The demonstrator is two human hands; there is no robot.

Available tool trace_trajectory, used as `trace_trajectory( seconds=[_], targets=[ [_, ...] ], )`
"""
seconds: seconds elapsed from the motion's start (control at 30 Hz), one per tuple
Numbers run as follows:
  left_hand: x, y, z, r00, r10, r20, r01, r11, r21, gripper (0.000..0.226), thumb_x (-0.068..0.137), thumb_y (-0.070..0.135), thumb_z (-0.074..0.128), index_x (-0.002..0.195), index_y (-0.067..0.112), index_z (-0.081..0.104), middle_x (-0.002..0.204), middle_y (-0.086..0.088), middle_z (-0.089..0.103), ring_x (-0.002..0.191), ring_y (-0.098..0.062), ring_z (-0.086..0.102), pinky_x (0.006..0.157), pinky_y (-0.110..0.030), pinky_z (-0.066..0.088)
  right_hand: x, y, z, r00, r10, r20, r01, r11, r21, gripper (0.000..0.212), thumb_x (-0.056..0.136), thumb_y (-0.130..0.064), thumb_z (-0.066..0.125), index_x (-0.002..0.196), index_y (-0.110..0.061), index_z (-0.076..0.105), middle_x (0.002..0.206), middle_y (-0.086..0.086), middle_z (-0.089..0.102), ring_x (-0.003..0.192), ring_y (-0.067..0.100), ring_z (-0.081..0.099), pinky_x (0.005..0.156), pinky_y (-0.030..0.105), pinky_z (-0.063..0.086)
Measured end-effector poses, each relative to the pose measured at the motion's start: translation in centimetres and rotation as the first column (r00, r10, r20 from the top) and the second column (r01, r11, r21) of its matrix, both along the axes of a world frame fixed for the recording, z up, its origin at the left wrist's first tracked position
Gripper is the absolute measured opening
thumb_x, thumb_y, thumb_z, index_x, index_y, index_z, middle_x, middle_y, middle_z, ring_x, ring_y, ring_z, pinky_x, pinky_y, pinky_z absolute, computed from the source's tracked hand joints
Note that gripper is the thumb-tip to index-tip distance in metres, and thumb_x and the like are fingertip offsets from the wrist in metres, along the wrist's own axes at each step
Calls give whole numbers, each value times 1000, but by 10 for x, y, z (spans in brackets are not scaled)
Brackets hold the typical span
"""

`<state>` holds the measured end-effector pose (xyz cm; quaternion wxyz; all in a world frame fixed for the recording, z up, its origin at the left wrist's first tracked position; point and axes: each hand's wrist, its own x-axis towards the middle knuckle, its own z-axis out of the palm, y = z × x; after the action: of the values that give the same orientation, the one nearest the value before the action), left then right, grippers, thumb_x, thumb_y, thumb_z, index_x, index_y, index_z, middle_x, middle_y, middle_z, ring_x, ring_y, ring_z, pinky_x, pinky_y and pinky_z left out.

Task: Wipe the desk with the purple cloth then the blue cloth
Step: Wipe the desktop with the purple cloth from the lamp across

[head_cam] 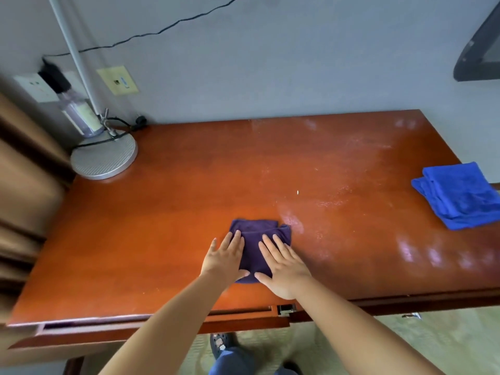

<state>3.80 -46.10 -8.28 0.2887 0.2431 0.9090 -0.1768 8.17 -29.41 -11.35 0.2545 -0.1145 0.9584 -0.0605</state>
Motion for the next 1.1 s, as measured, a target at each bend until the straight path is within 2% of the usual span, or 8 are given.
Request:
trace_trajectory(
  seconds=[0.13, 0.23, 0.3, 0.53, 0.67, 0.73, 1.0, 1.1],
  targets=[
    [-5, 5, 0, 1000, 19, 13, -19, 999, -25, 86, 97, 60, 29, 151, 9, -14, 159, -6, -20, 147, -22, -14, 119, -48, 1, -6, 5, -6, 999, 30, -36, -31, 999, -16, 77, 94, -66, 10, 147, -23, -23, 147, -9, -36, 140, 14, -31, 115, 35, -17],
    [-15, 8, 0, 1000, 15, 12, -15, 1000, -25, 87, 96, 61, 29, 151, 9, -14, 159, -6, -21, 147, -22, -14, 119, -47, 1, -16, 7, -10, 997, 53, -61, -54, 998, -22, 85, 70, -72, -14, 140, -25, -30, 148, -7, -36, 135, 12, -35, 113, 35, -18],
    [-25, 9, -1, 1000, 7, 15, -7, 1000, -28, 88, 96, 61, 29, 151, 8, -15, 159, -7, -21, 147, -22, -15, 119, -46, 0, -25, 9, -11, 996, 50, -72, -51, 999, -19, 87, 65, -70, -18, 138, -25, -31, 147, -7, -36, 135, 12, -35, 112, 35, -20],
    [-73, 13, -4, 999, -41, 11, 40, 999, 4, 89, 95, 62, 28, 150, 8, -15, 158, -6, -22, 147, -22, -16, 120, -46, 1, -66, 13, -15, 995, 3, -95, -2, 1000, 9, 94, 68, -71, -15, 148, -23, -21, 152, -6, -32, 142, 16, -28, 114, 36, -18],
    [-98, 12, -8, 998, -64, 3, 64, 998, 19, 88, 95, 64, 26, 150, 10, -15, 158, -5, -22, 147, -21, -16, 119, -49, 1, -89, 14, -12, 996, -19, -88, 23, 998, 51, 78, 93, -67, 11, 150, -23, -19, 155, -6, -29, 143, 16, -28, 117, 38, -15],
    [-103, 11, -8, 998, -65, -3, 65, 997, 32, 86, 95, 63, 25, 151, 11, -15, 159, -4, -22, 147, -20, -16, 119, -51, 1, -94, 14, -11, 997, -20, -81, 25, 998, 54, 77, 96, -64, 16, 150, -22, -19, 155, -5, -29, 143, 17, -28, 117, 38, -14],
    [-63, 7, -7, 998, 17, 54, -21, 996, 88, 77, 99, 55, 26, 152, 16, -15, 158, -3, -23, 147, -20, -18, 117, -56, 4, -63, 10, -6, 999, -19, -36, 20, 999, 32, 77, 97, -62, 16, 150, -19, -19, 154, -4, -31, 143, 18, -28, 116, 36, -14],
    [-35, 6, -7, 998, 15, 55, -20, 996, 82, 77, 99, 55, 25, 151, 16, -16, 158, -3, -24, 146, -21, -19, 117, -58, 1, -40, 13, -7, 1000, 11, -21, -10, 1000, 22, 86, 82, -75, -6, 146, -20, -24, 146, -6, -38, 141, 18, -30, 113, 35, -18]
  ],
)
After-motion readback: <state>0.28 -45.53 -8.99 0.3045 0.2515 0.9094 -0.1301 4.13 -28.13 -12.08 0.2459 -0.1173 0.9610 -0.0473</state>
